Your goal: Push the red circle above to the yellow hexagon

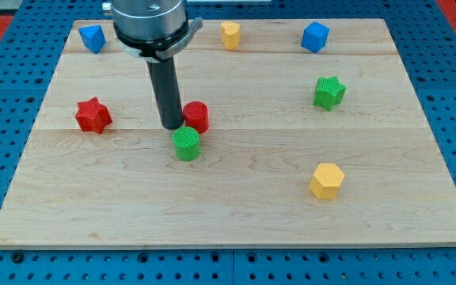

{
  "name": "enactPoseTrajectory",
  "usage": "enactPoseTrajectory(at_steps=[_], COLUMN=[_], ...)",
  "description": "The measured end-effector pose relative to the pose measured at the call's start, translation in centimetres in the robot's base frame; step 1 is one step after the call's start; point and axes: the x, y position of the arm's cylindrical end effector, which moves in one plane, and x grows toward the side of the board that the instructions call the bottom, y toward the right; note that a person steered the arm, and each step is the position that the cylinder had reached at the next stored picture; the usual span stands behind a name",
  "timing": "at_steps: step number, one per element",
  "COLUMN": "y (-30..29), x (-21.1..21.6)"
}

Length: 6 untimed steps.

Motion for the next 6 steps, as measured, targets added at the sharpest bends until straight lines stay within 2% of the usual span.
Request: enactPoseTrajectory(at_steps=[2, 4, 5, 6], y=[1.0, 12.1, 15.6, 20.5], x=[-1.8, -1.7, -0.2, 3.3])
